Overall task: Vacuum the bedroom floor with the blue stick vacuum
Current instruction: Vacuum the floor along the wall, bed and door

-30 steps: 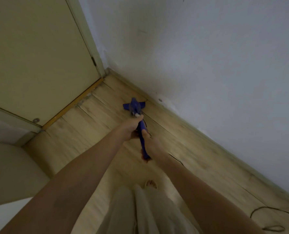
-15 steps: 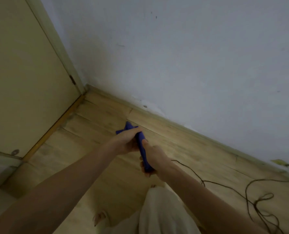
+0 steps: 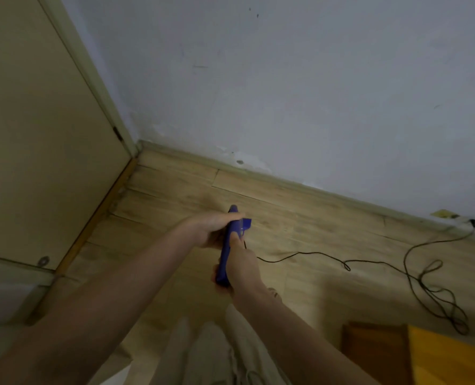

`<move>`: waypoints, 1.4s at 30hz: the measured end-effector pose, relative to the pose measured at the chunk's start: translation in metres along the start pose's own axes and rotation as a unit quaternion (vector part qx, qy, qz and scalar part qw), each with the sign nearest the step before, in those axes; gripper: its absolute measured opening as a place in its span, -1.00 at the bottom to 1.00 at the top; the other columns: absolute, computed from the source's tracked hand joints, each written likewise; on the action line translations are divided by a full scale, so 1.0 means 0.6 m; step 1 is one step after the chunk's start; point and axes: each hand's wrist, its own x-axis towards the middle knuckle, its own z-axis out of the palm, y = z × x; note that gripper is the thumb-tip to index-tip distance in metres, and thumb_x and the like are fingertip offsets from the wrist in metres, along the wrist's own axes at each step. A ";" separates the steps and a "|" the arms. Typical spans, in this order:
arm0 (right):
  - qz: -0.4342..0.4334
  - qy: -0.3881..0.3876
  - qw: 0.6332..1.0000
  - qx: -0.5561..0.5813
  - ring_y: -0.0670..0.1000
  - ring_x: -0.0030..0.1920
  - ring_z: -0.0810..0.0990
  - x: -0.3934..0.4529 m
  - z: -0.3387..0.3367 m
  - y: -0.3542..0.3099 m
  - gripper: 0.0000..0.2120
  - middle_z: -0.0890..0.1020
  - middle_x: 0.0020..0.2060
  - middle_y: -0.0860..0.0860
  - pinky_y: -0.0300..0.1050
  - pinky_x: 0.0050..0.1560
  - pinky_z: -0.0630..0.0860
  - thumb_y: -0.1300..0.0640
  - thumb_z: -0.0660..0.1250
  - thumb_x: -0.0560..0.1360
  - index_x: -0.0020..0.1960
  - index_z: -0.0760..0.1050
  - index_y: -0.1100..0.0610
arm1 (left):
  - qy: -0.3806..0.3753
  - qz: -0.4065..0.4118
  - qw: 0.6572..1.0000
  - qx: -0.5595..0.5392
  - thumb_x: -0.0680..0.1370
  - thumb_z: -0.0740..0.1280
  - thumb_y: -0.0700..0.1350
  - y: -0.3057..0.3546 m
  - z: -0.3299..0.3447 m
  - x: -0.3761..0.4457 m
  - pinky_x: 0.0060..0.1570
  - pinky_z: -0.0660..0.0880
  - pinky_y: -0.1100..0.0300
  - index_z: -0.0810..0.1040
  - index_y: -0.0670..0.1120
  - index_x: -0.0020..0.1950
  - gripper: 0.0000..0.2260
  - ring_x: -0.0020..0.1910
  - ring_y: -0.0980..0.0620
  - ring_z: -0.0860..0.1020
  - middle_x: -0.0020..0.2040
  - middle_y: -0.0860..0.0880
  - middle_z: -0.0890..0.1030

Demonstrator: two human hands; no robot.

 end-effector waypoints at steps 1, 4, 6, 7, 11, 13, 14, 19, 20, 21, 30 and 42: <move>-0.009 -0.003 1.000 0.004 -0.02 -0.53 0.50 0.003 0.008 0.008 -0.68 0.48 -0.32 0.09 -0.18 -0.50 0.42 -0.12 0.05 0.66 0.00 0.42 0.09 | 0.004 0.001 1.000 -0.004 0.53 0.36 0.13 -0.005 -0.006 0.001 -0.17 0.57 0.11 0.53 -0.23 0.17 -0.56 -0.22 -0.03 0.61 -0.15 -0.10 0.63; -0.036 -0.009 0.999 -0.004 0.02 -0.50 0.50 0.024 0.023 0.016 -0.66 0.49 -0.39 0.11 -0.16 -0.50 0.41 -0.12 0.02 0.66 -0.09 0.42 0.07 | 0.032 0.011 0.999 -0.010 0.51 0.35 0.15 -0.007 -0.015 0.011 -0.08 0.56 0.05 0.53 -0.21 0.10 -0.58 -0.18 -0.07 0.60 -0.14 -0.13 0.63; -0.046 -0.004 0.999 -0.003 0.03 -0.46 0.51 0.054 0.026 0.008 -0.57 0.51 -0.36 0.12 -0.17 -0.50 0.42 -0.13 0.02 0.66 0.06 0.46 0.20 | 0.040 0.019 0.999 -0.005 0.55 0.31 0.14 0.012 -0.016 0.018 -0.13 0.56 0.08 0.54 -0.21 0.02 -0.61 -0.23 -0.06 0.62 -0.19 -0.12 0.63; -0.048 -0.001 0.999 -0.003 0.02 -0.46 0.51 0.071 0.027 -0.001 -0.54 0.52 -0.34 0.12 -0.18 -0.51 0.42 -0.14 0.02 0.66 0.13 0.45 0.23 | 0.038 0.023 0.999 -0.005 0.56 0.30 0.13 0.027 -0.016 0.020 -0.17 0.56 0.09 0.54 -0.21 0.00 -0.62 -0.26 -0.05 0.62 -0.23 -0.12 0.63; -0.043 -0.006 0.999 -0.022 0.00 -0.47 0.51 0.133 0.029 -0.052 -0.50 0.51 -0.36 0.10 -0.20 -0.52 0.42 -0.18 -0.01 0.65 0.19 0.44 0.22 | 0.055 0.042 0.997 -0.036 0.57 0.31 0.08 0.085 -0.027 0.049 -0.17 0.58 0.10 0.52 -0.21 0.04 -0.66 -0.31 -0.05 0.60 -0.24 -0.12 0.61; -0.041 -0.012 0.998 -0.053 -0.01 -0.47 0.52 0.162 0.024 -0.074 -0.50 0.53 -0.33 0.10 -0.19 -0.50 0.46 -0.18 -0.02 0.65 0.26 0.41 0.19 | 0.070 0.045 0.996 -0.038 0.56 0.31 0.11 0.104 -0.036 0.076 -0.07 0.59 0.08 0.53 -0.21 0.09 -0.63 -0.25 -0.05 0.60 -0.19 -0.11 0.62; -0.038 -0.014 0.997 -0.064 0.00 -0.47 0.53 0.176 0.021 -0.082 -0.50 0.53 -0.32 0.10 -0.20 -0.50 0.47 -0.18 -0.02 0.65 0.29 0.40 0.19 | 0.074 0.046 0.995 -0.040 0.57 0.31 0.11 0.111 -0.037 0.088 -0.06 0.59 0.09 0.54 -0.20 0.09 -0.63 -0.23 -0.04 0.60 -0.18 -0.11 0.62; -0.019 -0.009 0.996 -0.092 -0.02 -0.48 0.51 0.222 -0.012 -0.097 -0.46 0.52 -0.35 0.08 -0.23 -0.50 0.46 -0.18 -0.05 0.66 0.34 0.38 0.21 | 0.081 0.057 0.994 -0.043 0.59 0.28 0.07 0.132 -0.016 0.139 -0.13 0.58 0.13 0.51 -0.19 0.07 -0.69 -0.24 -0.01 0.58 -0.16 -0.12 0.59; -0.018 -0.009 0.995 -0.095 -0.02 -0.49 0.51 0.226 -0.020 -0.099 -0.44 0.52 -0.35 0.08 -0.25 -0.52 0.45 -0.18 -0.05 0.66 0.34 0.38 0.23 | 0.081 0.059 0.994 -0.048 0.59 0.29 0.07 0.135 -0.009 0.142 -0.17 0.58 0.13 0.49 -0.18 0.08 -0.70 -0.25 0.00 0.58 -0.17 -0.12 0.59; -0.017 -0.009 0.995 -0.101 -0.02 -0.49 0.51 0.228 -0.028 -0.103 -0.43 0.53 -0.34 0.09 -0.26 -0.53 0.43 -0.19 -0.05 0.65 0.34 0.39 0.24 | 0.077 0.059 0.994 -0.053 0.59 0.30 0.07 0.138 -0.003 0.144 -0.22 0.59 0.15 0.48 -0.18 0.08 -0.70 -0.27 0.00 0.57 -0.17 -0.12 0.58; -0.007 -0.013 0.995 -0.094 -0.02 -0.49 0.49 0.152 -0.045 -0.116 -0.48 0.54 -0.27 0.12 -0.31 -0.59 0.36 -0.17 -0.03 0.66 0.37 0.35 0.19 | 0.060 0.022 0.997 -0.043 0.57 0.32 0.05 0.133 0.013 0.090 -0.14 0.59 0.07 0.50 -0.22 0.17 -0.64 -0.12 -0.08 0.63 -0.04 -0.15 0.63; -0.016 -0.007 0.999 -0.044 0.02 -0.53 0.45 0.064 -0.015 -0.074 -0.52 0.49 -0.44 0.11 -0.21 -0.58 0.28 -0.16 -0.02 0.66 0.14 0.42 0.23 | 0.028 -0.004 0.999 0.023 0.58 0.31 0.01 0.099 0.013 0.016 -0.19 0.58 0.13 0.51 -0.19 0.20 -0.68 -0.21 0.00 0.59 -0.07 -0.11 0.61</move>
